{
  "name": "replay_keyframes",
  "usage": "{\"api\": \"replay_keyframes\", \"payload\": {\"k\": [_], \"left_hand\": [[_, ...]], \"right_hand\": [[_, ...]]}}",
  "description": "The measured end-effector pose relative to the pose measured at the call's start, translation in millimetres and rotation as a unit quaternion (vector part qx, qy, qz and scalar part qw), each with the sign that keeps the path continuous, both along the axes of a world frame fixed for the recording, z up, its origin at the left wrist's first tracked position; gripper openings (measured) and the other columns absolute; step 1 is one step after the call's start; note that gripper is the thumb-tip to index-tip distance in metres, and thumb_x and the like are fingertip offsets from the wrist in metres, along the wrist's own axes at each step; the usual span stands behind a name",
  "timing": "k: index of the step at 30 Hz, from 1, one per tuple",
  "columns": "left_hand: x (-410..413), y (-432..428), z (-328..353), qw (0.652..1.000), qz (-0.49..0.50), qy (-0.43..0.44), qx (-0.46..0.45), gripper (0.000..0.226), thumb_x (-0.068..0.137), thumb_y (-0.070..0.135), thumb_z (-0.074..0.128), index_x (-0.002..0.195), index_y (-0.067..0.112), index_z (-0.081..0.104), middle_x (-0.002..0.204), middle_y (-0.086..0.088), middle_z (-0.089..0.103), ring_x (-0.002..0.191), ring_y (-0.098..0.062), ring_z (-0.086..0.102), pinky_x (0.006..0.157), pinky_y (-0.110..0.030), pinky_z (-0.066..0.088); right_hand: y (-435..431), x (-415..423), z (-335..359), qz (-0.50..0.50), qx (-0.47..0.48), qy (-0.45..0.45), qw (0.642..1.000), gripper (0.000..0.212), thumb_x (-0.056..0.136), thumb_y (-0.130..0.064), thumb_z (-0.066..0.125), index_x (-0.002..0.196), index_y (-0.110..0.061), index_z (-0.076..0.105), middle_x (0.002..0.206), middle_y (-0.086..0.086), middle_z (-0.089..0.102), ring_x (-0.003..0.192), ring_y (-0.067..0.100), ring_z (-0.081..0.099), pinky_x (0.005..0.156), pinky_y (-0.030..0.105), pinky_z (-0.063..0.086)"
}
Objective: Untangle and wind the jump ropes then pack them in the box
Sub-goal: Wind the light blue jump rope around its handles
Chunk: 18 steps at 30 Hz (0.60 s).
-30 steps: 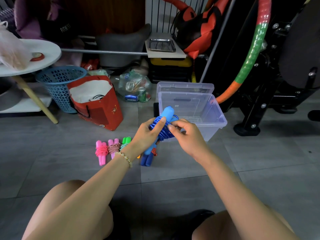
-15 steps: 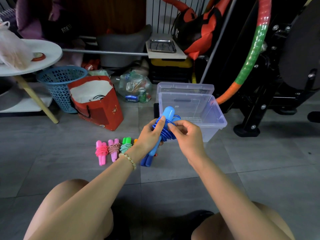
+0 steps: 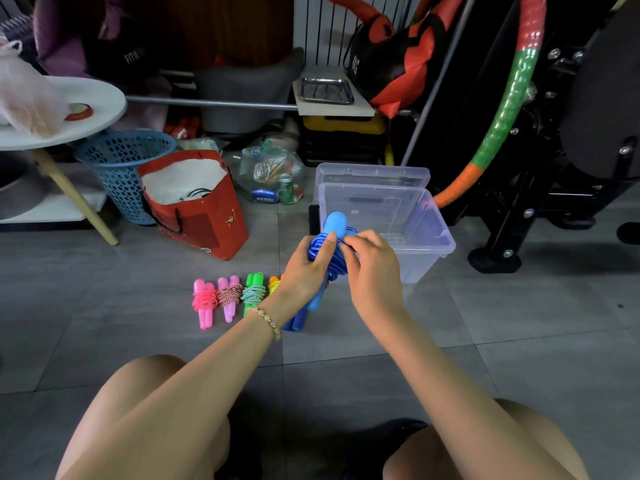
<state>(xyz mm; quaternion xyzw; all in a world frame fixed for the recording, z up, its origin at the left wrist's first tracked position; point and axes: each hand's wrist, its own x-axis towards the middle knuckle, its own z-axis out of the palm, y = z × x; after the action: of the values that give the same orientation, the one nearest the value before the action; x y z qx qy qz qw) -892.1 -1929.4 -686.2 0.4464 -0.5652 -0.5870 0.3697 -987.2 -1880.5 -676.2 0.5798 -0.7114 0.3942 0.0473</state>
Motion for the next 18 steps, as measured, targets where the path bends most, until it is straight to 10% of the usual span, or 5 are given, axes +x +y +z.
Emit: {"api": "replay_keyframes", "payload": {"k": [7,13,18], "left_hand": [[8,-5,-2,0.997,-0.070,-0.017,0.025,0.026,0.096,0.041,0.048,0.083,0.019,0.054,0.067,-0.002,0.057,0.059,-0.016,0.054,0.053,-0.024,0.048],[15,-9,2,0.991,-0.104,-0.019,0.086,0.037,0.094,0.052,0.043,0.097,0.020,0.059,0.076,-0.005,0.062,0.060,-0.016,0.056,0.054,-0.025,0.048],[7,-3,6,0.992,-0.081,-0.003,0.094,0.042,0.095,0.052,0.040,0.107,0.016,0.058,0.074,-0.007,0.059,0.059,-0.017,0.055,0.055,-0.026,0.048]], "right_hand": [[8,-7,9,0.096,0.121,-0.346,0.925,0.017,0.094,-0.018,0.055,0.089,-0.011,0.070,0.080,0.000,0.064,0.071,0.005,0.051,0.063,0.009,0.039],[11,-6,5,0.118,0.097,-0.349,0.925,0.005,0.086,-0.015,0.066,0.088,-0.016,0.071,0.063,-0.021,0.057,0.063,-0.001,0.046,0.061,0.009,0.036],[7,-1,1,0.052,0.031,-0.264,0.963,0.014,0.093,-0.019,0.057,0.086,-0.013,0.068,0.067,-0.002,0.060,0.060,0.009,0.045,0.058,0.019,0.036]]}}
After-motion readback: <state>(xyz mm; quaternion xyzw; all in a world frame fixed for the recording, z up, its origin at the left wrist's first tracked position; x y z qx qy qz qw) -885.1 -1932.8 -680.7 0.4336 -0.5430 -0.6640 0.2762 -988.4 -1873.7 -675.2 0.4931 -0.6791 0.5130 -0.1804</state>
